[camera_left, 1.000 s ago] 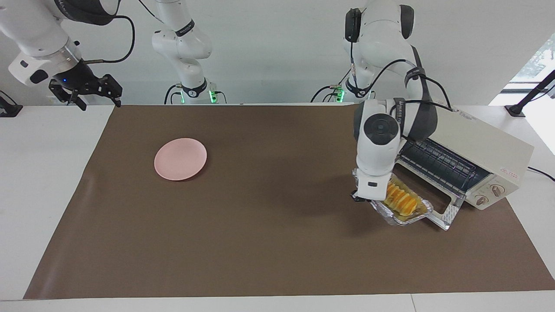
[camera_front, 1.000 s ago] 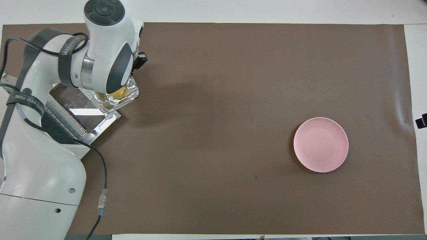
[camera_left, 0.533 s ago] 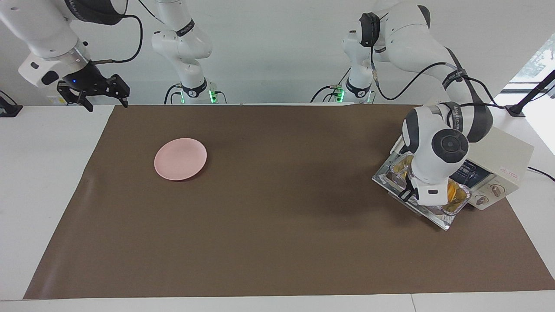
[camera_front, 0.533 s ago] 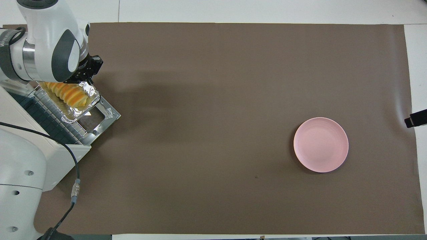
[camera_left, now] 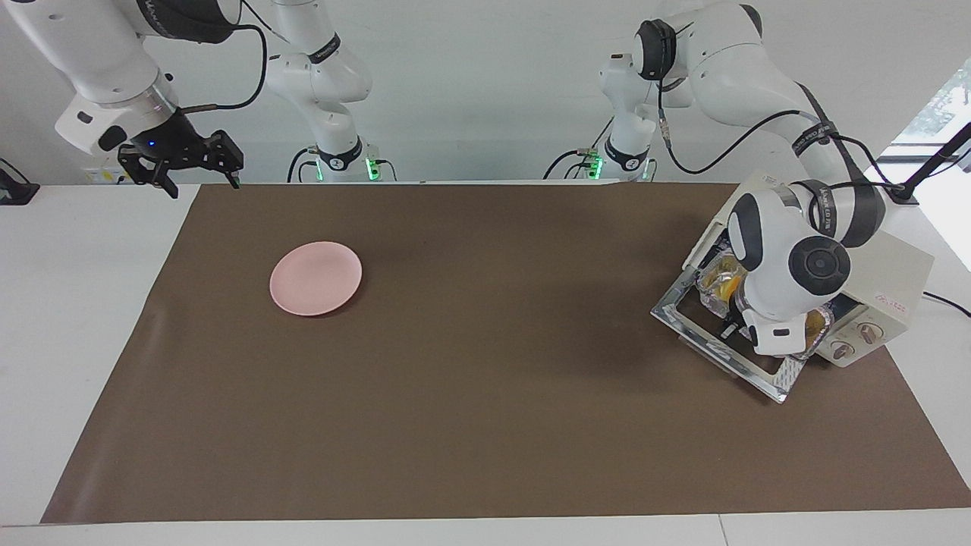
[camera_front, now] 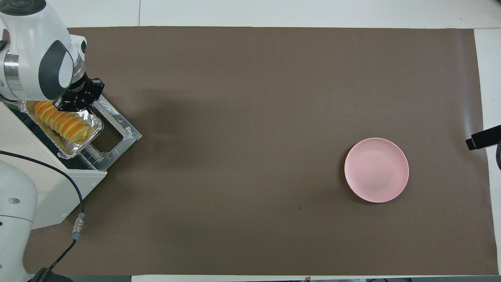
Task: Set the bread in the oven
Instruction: 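Push the foil tray into the oven opening with the left gripper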
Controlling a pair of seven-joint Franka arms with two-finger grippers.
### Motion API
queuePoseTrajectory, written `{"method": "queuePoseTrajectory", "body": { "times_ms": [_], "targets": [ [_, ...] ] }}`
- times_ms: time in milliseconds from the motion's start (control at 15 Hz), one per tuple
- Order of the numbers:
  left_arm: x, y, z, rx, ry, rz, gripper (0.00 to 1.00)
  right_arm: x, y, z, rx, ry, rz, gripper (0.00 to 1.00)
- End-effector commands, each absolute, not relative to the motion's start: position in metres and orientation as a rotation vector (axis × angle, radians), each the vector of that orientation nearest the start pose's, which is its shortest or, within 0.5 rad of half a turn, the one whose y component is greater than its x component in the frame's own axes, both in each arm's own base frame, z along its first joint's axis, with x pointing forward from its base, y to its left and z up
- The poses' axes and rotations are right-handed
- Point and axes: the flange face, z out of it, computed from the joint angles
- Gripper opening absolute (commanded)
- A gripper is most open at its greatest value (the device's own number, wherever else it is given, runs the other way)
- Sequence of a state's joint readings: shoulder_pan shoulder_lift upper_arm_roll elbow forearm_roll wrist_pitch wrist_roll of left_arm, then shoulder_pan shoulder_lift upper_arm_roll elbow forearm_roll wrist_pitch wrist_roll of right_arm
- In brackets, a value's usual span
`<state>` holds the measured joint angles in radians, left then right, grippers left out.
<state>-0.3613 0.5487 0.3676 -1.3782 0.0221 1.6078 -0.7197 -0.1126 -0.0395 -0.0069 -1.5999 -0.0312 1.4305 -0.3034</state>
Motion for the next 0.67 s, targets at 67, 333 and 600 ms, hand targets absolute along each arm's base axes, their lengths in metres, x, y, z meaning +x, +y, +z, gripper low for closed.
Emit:
{"method": "queuePoseTrajectory", "body": {
  "times_ms": [67,333,600],
  "targets": [
    [0.660,-0.001,0.397,-2.638,-1.003,0.289,0.00,0.515,-0.070,0.620,-3.114,-0.280,0.211,1.00],
    [0.647,0.005,0.389,-2.615,-1.020,0.327,0.00,0.515,-0.071,0.620,-3.114,-0.278,0.211,1.00],
    [0.635,0.012,0.381,-2.596,-0.991,0.351,0.00,0.515,-0.072,0.621,-3.114,-0.275,0.209,1.00]
  ]
}}
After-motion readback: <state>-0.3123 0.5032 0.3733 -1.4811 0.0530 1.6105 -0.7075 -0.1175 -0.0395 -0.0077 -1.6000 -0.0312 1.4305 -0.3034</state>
